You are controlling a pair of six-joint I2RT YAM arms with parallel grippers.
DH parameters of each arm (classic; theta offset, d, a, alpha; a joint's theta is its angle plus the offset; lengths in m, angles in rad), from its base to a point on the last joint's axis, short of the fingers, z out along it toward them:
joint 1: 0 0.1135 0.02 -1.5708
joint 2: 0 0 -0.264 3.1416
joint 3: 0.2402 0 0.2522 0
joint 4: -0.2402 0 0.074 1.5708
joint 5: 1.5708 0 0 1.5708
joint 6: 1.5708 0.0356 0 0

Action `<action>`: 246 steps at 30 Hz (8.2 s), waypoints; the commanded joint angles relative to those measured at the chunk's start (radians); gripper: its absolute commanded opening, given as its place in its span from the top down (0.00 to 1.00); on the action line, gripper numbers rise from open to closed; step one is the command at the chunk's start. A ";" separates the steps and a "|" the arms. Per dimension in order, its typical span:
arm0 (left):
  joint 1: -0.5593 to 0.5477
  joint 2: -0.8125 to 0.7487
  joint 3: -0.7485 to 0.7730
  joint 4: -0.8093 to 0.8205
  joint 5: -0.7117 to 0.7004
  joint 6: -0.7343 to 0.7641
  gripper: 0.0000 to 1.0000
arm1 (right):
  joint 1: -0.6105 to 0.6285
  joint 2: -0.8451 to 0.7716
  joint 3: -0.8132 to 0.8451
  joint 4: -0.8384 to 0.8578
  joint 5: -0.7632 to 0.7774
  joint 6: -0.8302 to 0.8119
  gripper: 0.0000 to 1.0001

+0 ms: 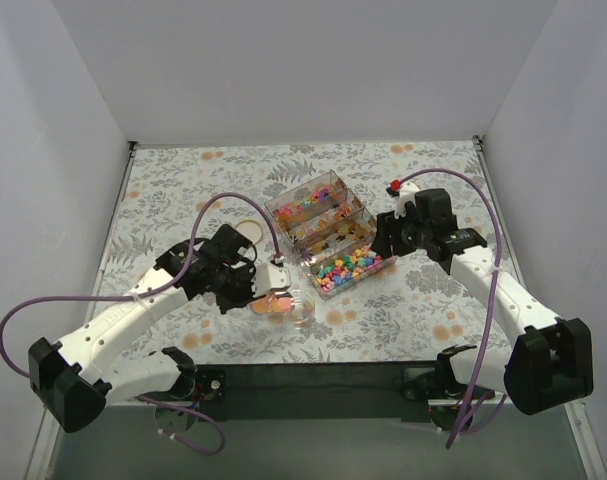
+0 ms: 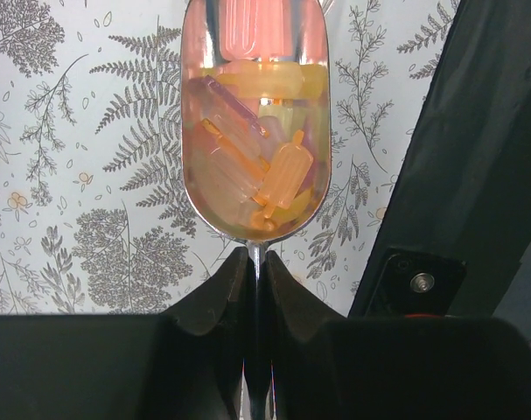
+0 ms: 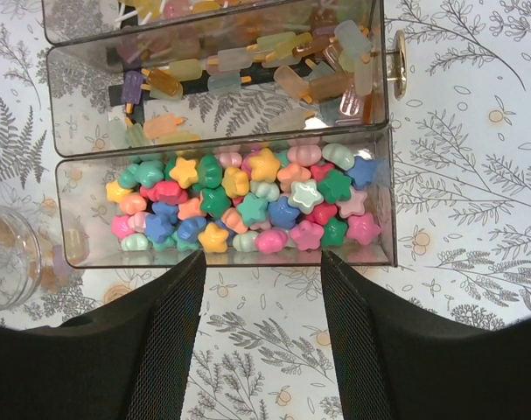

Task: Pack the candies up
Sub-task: Place the fake candies in the packing bottle, then adjust the spatula, then scoop the fake candies from the storage box.

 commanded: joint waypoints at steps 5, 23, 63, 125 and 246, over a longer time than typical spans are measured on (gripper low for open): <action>-0.069 0.056 0.082 -0.052 -0.077 -0.005 1.00 | 0.002 -0.047 -0.020 0.019 0.025 0.002 0.38; -0.212 0.202 0.218 -0.178 -0.216 -0.120 1.00 | 0.002 -0.078 -0.039 0.034 0.038 0.003 0.38; -0.341 0.594 0.635 -0.183 -0.400 -0.470 1.00 | 0.001 0.041 0.072 -0.070 0.177 0.038 0.39; -0.304 0.524 0.545 0.302 -0.287 -0.564 1.00 | 0.001 0.172 -0.030 0.088 -0.440 0.163 0.73; -0.246 0.602 0.172 0.860 -0.104 -0.438 1.00 | 0.001 0.315 0.079 0.019 0.220 0.017 0.99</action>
